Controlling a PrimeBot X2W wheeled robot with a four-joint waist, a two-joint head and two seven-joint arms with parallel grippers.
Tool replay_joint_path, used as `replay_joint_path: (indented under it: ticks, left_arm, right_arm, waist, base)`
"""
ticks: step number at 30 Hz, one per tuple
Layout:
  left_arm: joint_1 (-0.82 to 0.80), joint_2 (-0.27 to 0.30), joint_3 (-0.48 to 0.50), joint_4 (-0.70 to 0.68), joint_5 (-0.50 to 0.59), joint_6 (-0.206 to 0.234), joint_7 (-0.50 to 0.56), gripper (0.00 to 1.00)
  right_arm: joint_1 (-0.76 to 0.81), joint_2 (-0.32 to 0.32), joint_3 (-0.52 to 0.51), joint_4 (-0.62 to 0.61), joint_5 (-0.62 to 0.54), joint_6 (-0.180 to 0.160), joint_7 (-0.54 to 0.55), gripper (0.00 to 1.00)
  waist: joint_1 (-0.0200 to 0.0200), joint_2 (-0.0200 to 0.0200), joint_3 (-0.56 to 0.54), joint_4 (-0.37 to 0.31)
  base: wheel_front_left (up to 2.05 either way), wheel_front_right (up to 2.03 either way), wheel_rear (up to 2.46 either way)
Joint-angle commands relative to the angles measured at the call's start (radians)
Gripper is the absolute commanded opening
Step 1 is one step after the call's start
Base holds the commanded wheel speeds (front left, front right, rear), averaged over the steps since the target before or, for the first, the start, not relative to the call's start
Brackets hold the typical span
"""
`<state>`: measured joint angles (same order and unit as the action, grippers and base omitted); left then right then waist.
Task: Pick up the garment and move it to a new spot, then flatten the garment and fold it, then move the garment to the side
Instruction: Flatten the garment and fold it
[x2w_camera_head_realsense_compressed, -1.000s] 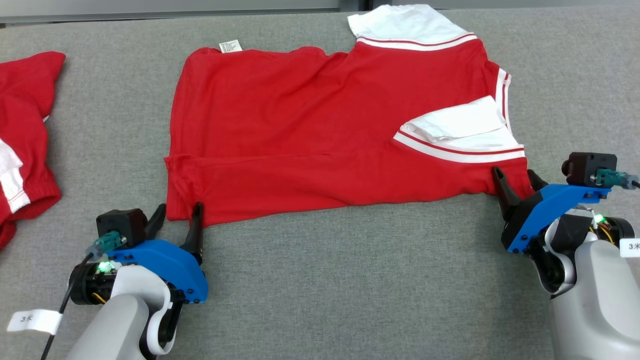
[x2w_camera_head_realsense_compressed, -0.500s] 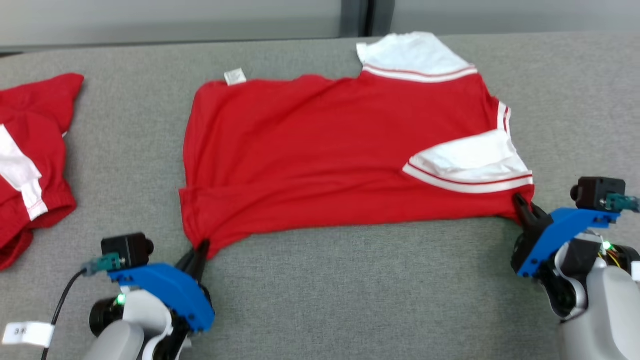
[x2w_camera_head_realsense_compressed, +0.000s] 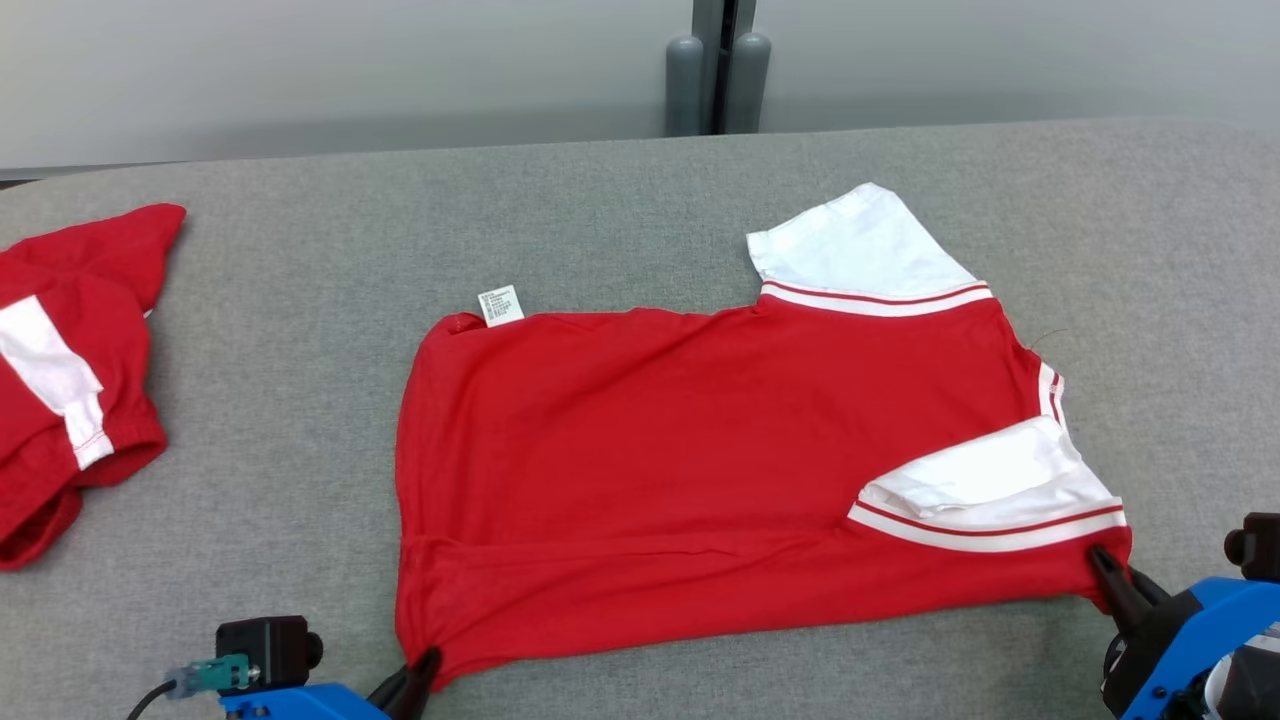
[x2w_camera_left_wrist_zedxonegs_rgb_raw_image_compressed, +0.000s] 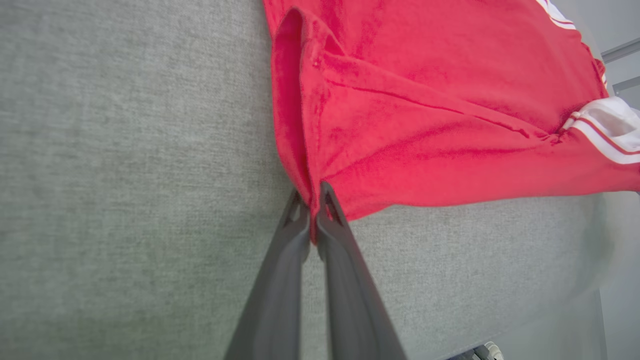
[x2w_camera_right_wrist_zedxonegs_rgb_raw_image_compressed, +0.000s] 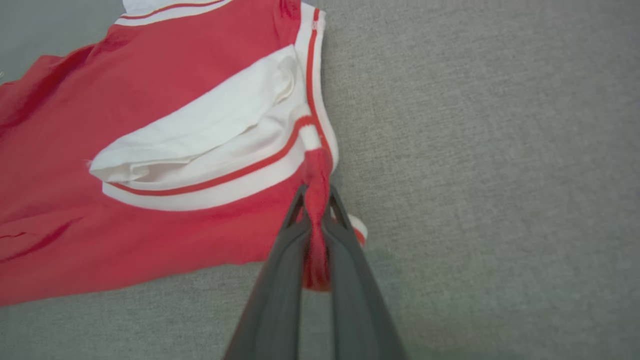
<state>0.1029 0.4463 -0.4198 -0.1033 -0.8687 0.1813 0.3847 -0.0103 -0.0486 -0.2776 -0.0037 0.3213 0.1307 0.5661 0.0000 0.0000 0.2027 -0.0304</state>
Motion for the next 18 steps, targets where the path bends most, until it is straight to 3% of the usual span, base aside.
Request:
replay_joint_path:
  ticks: [1,9,14,18]
  left_arm:
    - [0.012,0.011,0.013,-0.022,0.003,0.018,-0.009,1.0]
    - [-0.037,0.033,0.04,-0.074,-0.003,0.029,0.013,1.0]
    - [-0.163,0.106,0.072,-0.113,-0.012,-0.004,0.099,1.0]
    - [-0.317,0.169,0.099,-0.069,-0.045,-0.03,0.215,1.0]
  right_arm:
    - [0.024,-0.003,-0.001,-0.026,0.029,0.0,0.013,1.0]
    - [-0.084,-0.003,0.051,-0.117,-0.022,0.0,0.035,1.0]
    - [-0.281,-0.003,0.139,-0.171,-0.076,0.0,0.131,1.0]
    - [-0.481,-0.026,0.214,-0.088,-0.055,0.0,0.203,1.0]
  waist:
    - [0.0,0.0,0.007,-0.004]
    - [0.0,0.0,0.038,-0.01]
    - [0.0,0.0,0.081,-0.019]
    - [0.0,0.0,0.118,-0.029]
  base:
    - [0.0,0.0,0.0]
    - [0.0,0.0,0.0]
    - [0.0,0.0,0.0]
    - [0.0,0.0,0.0]
